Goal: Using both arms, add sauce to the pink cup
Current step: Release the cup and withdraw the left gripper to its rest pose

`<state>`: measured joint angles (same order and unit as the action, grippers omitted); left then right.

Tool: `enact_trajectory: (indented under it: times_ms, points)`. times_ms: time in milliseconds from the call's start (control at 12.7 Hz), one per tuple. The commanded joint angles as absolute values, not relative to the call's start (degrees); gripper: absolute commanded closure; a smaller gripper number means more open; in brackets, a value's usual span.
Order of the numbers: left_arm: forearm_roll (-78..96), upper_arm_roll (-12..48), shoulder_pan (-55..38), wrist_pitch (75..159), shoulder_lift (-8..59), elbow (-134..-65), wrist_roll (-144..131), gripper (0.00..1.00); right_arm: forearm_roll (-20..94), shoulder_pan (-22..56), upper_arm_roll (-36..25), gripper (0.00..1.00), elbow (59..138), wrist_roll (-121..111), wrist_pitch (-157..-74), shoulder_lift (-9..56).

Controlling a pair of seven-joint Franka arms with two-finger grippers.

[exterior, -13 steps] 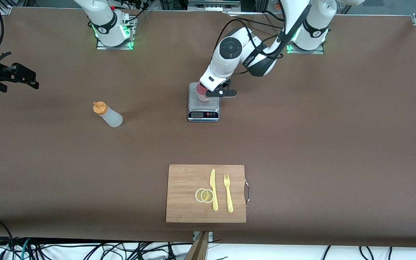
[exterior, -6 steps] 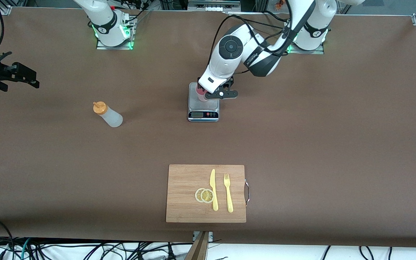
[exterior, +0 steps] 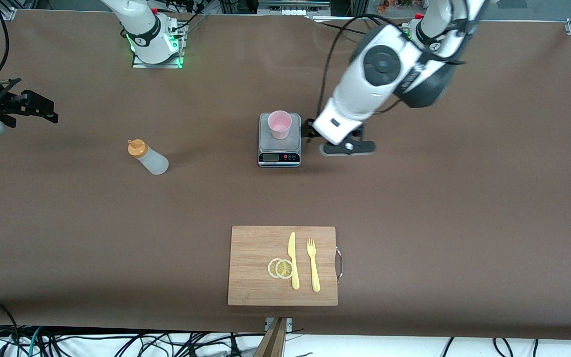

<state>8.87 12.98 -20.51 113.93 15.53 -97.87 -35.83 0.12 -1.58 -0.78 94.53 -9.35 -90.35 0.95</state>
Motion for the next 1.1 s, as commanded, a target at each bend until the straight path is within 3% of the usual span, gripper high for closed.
enact_trajectory:
  times_ms: [0, 158, 394, 1024]
  points:
    - [8.70, 9.17, -15.22, 104.19, 14.33, -93.62, -22.11, 0.00, 0.97, -1.93, -0.79, 0.00, 94.22, -10.81, -89.13, 0.62]
    - [8.61, 3.36, -14.33, 98.20, 14.24, -90.19, -19.60, 0.00, 1.05, -1.93, -0.88, 0.00, 94.39, -14.13, -83.17, 1.49]
    - [8.53, 2.81, -6.97, 91.25, 13.54, -84.65, -19.42, 0.00, 1.93, -2.37, -2.10, 0.00, 94.83, -25.88, -83.23, 2.72]
    - [3.52, 2.55, 2.72, 83.59, 8.53, -83.58, -3.78, 0.00, 18.17, -2.46, -15.54, 0.00, 109.94, -69.11, -93.59, 3.86]
